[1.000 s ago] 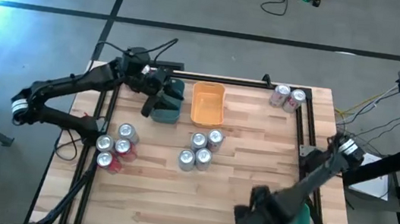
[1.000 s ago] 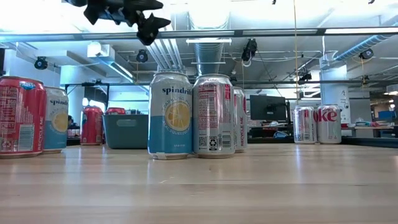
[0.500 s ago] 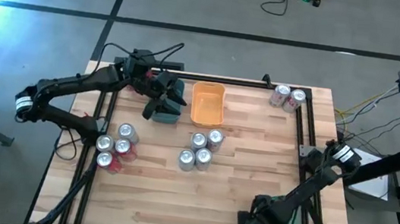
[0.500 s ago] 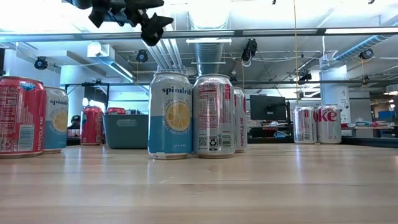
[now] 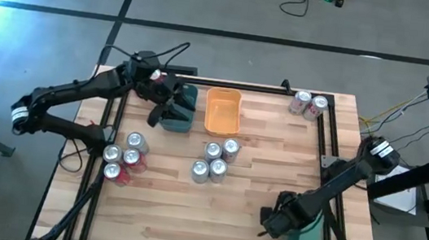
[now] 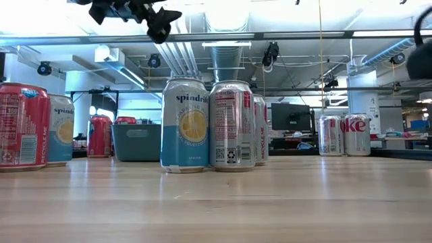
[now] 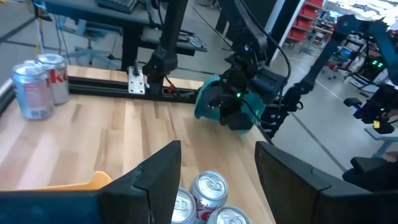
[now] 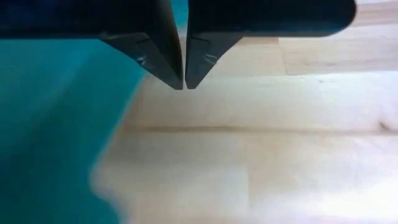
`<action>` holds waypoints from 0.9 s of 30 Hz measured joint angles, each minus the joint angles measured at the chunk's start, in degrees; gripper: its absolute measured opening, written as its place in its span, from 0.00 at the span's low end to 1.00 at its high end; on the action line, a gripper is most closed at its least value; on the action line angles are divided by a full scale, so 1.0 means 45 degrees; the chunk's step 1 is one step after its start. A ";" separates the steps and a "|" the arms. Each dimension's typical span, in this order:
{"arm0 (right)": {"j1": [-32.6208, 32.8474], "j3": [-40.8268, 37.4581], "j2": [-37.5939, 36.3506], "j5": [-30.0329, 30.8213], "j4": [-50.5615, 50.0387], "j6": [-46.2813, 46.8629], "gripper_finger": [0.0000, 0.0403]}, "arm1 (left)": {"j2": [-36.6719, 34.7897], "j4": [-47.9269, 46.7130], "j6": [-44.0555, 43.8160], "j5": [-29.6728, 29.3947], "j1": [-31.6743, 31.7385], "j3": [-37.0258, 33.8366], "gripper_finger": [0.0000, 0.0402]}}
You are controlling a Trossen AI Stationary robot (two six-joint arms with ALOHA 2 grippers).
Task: Sort soda cans
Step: Move the green bin to the top right of the table
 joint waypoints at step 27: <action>-0.3662 0.1390 -0.1365 0.1029 -0.0993 -0.6145 0.02 | -0.1308 -0.1347 0.0152 -0.0015 0.1014 -0.0010 0.47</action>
